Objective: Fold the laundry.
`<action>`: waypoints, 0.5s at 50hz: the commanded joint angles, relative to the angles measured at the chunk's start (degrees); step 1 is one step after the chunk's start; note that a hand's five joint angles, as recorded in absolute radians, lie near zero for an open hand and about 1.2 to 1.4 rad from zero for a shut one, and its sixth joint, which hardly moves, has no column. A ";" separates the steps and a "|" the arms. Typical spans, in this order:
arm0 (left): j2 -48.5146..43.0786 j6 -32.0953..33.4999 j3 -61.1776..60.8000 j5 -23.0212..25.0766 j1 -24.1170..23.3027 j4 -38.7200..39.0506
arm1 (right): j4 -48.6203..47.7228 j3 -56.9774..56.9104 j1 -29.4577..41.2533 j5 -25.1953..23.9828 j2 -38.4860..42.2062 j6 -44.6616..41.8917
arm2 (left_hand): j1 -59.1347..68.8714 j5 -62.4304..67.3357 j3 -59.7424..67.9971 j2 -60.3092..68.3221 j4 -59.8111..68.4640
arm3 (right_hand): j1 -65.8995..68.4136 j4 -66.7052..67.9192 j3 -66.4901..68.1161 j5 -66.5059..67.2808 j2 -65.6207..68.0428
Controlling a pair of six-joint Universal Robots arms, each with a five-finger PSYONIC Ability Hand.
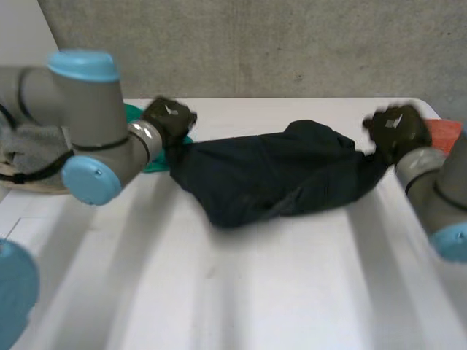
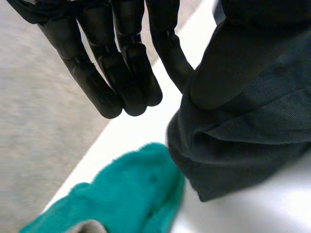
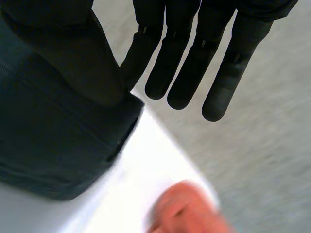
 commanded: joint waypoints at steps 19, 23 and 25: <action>15.81 -20.37 -35.70 -3.07 -14.59 19.36 | -3.13 -32.55 -7.00 -8.71 26.71 13.77 | -54.08 -54.43 -55.40 -55.97 -55.91 | -55.00 -58.26 -57.81 -55.72 -57.34; 15.88 -20.99 -35.08 -5.00 -12.48 18.31 | 3.90 -31.14 -7.00 -1.25 22.85 7.35 | -56.50 -56.85 -57.82 -58.40 -58.33 | -55.00 -58.26 -57.81 -55.72 -57.34; 18.34 -20.99 -35.26 -5.62 -10.29 17.87 | 9.87 -28.86 -6.38 2.80 18.55 4.89 | -56.50 -56.85 -57.82 -58.40 -58.33 | -55.00 -58.26 -57.81 -55.72 -57.34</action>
